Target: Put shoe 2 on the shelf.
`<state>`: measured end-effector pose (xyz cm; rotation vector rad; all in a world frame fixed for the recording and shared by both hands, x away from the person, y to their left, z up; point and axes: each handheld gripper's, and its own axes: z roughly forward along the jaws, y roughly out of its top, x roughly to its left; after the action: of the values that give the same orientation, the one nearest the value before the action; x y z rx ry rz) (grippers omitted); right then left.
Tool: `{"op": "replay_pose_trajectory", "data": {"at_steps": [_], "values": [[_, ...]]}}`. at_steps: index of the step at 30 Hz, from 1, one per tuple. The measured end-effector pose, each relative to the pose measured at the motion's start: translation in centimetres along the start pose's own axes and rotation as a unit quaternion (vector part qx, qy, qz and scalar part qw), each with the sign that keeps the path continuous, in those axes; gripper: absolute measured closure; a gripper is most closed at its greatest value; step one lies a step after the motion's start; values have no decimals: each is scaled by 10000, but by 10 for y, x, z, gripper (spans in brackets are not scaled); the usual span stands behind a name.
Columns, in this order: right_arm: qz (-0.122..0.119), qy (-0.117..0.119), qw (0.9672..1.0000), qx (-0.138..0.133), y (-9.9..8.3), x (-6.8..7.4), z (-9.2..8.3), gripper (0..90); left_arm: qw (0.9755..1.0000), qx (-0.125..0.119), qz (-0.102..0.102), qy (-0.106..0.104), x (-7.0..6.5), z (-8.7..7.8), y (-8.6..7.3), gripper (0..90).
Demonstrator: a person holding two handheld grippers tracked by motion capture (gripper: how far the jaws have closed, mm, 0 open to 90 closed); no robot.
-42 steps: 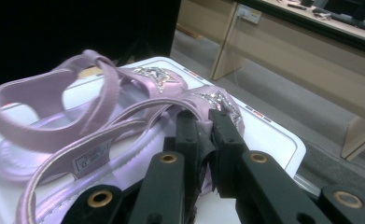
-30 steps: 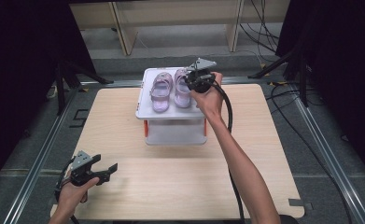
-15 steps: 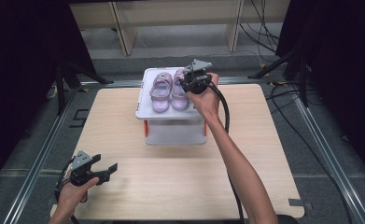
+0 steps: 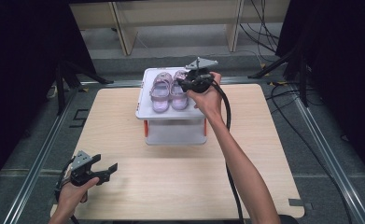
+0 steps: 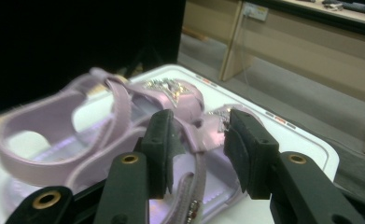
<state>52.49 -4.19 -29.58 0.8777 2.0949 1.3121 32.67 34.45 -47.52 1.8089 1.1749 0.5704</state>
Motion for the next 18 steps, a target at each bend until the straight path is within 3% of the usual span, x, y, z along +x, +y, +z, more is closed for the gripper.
{"op": "replay_pose_trajectory", "data": {"at_steps": [7, 16, 18], "values": [[79, 241, 9991, -354, -6, 6, -25, 581, 10000, -33, -22, -5, 0, 1, 0, 155], [-11, 512, 9964, -677, -33, 15, -61, 523, 10000, -22, -28, 25, 0, 1, -1, 155], [93, 568, 9959, -701, -41, 19, -69, 510, 10000, 22, -14, 52, 0, 1, -1, 156]]}}
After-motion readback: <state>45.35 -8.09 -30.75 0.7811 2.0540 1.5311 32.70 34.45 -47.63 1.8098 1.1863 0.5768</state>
